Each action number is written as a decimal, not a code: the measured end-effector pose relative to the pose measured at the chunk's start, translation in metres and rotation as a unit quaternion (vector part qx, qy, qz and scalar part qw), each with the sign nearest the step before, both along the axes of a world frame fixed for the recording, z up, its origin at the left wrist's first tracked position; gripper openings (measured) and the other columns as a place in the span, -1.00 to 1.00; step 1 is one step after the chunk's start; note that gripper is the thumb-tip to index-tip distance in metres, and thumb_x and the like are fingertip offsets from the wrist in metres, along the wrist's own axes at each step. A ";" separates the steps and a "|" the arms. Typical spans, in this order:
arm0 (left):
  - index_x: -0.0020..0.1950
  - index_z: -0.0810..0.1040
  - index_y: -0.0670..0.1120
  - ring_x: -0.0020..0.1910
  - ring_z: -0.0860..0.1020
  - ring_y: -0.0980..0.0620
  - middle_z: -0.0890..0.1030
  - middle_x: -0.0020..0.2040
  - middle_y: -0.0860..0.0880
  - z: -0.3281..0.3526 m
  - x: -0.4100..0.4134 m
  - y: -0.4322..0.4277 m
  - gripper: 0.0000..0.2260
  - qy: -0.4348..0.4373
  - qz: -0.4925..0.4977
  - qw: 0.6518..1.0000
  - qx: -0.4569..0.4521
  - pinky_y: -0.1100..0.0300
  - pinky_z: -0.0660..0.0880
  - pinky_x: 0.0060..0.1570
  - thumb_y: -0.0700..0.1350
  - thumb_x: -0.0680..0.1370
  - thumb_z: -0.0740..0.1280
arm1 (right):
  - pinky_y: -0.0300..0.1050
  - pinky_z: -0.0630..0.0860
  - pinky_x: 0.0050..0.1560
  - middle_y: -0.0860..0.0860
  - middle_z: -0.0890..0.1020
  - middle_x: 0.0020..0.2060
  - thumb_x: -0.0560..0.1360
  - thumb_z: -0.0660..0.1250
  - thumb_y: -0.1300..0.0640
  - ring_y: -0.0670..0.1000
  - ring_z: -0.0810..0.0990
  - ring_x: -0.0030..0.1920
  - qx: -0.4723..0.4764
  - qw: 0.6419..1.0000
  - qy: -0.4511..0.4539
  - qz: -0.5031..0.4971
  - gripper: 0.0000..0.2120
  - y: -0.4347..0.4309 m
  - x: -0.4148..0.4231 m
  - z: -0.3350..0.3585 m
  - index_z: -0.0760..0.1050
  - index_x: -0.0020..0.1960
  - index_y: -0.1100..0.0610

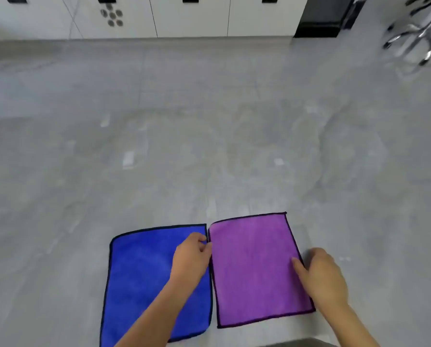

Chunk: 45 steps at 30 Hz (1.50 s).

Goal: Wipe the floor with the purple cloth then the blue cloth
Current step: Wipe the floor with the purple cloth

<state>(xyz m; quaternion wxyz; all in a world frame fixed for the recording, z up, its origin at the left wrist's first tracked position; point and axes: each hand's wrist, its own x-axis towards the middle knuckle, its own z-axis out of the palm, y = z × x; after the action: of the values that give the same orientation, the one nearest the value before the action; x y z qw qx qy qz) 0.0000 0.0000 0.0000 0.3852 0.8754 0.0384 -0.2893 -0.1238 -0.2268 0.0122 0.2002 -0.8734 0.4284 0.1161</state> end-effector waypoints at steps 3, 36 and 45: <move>-0.09 0.50 -0.13 -0.29 0.52 -0.02 0.51 -0.37 0.03 -0.012 0.015 -0.009 -0.77 -0.097 -0.083 0.990 0.055 0.15 0.42 -0.28 0.03 0.47 0.35 | 0.00 0.47 -0.17 0.17 0.63 -0.09 0.43 0.38 -0.07 0.22 0.61 -0.05 -0.027 0.999 -0.034 0.028 -0.64 -0.001 -0.004 -0.017 0.42 0.02 0.18; 0.52 -0.16 -0.06 0.45 0.28 -0.11 -0.17 0.57 -0.05 -0.011 0.011 -0.200 -0.24 -0.251 -0.306 0.919 0.011 0.09 0.37 0.33 -0.21 0.47 0.25 | 0.03 0.55 0.11 -0.09 0.21 0.49 0.54 0.08 0.22 0.08 0.52 0.24 -0.071 0.970 -0.172 0.159 -0.55 -0.179 0.034 -0.028 0.25 0.42 0.06; 0.52 -0.14 -0.10 0.46 0.26 -0.12 -0.16 0.57 -0.07 -0.012 0.065 -0.329 -0.22 -0.281 -0.346 0.895 -0.010 0.07 0.34 0.36 -0.23 0.46 0.29 | 0.03 0.48 0.22 -0.14 0.06 0.53 0.50 0.07 0.28 0.07 0.42 0.35 -0.125 0.977 -0.134 0.112 -0.43 -0.305 0.079 -0.026 0.10 0.48 -0.01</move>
<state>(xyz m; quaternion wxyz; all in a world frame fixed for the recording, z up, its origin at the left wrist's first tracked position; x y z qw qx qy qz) 0.0648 -0.3292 -0.0120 0.2643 0.8745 -0.3792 -0.1470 -0.0444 -0.5314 -0.0135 0.1305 -0.9416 0.3085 -0.0345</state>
